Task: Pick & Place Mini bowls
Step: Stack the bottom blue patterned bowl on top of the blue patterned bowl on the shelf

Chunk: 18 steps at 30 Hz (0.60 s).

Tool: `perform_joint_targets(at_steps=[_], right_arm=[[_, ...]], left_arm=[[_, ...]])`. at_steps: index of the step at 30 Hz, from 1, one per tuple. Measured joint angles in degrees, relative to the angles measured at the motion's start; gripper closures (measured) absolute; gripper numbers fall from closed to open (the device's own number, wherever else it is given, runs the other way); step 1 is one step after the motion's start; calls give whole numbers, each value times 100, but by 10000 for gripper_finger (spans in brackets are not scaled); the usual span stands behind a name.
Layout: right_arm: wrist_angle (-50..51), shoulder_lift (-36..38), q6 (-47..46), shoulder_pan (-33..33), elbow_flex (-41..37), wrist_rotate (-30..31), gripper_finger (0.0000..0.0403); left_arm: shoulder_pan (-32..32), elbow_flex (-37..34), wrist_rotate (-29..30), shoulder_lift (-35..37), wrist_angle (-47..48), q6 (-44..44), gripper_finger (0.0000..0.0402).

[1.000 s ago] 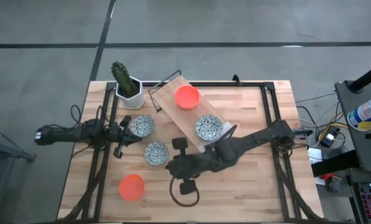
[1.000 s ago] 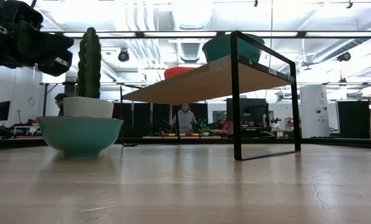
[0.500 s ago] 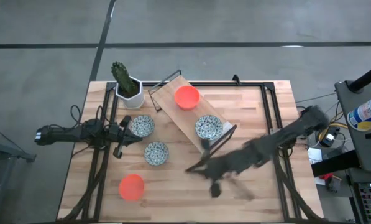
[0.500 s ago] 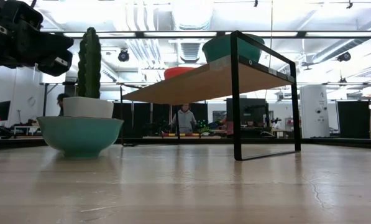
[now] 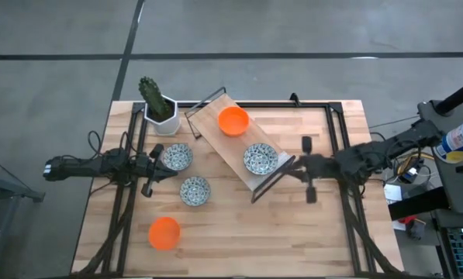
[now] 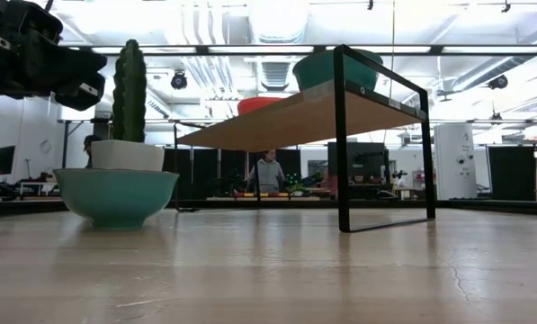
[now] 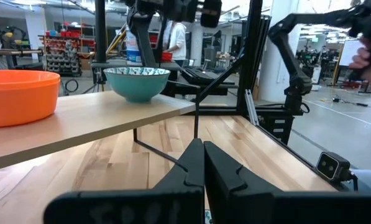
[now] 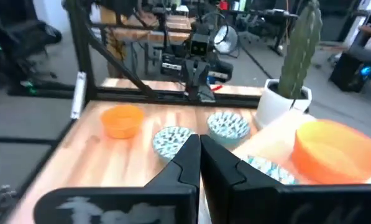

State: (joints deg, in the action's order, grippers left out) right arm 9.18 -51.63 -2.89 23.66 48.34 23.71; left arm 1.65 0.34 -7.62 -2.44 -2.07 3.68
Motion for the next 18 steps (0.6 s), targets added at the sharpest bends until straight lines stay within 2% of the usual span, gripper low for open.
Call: perform_joint_targets(at_steps=[5,11,18], right_arm=[[-548,858,-187,-2,-986,-23,394],[-1565,1595,44,-7,-2206,-114,394],[-1709,2726,119,-89,-3136,-143,394]], left_arm=[[0,0,0,-4,0,-1,402],[1,0,0,-5,0,-1,402],[2,0,0,-5,0,0,402]])
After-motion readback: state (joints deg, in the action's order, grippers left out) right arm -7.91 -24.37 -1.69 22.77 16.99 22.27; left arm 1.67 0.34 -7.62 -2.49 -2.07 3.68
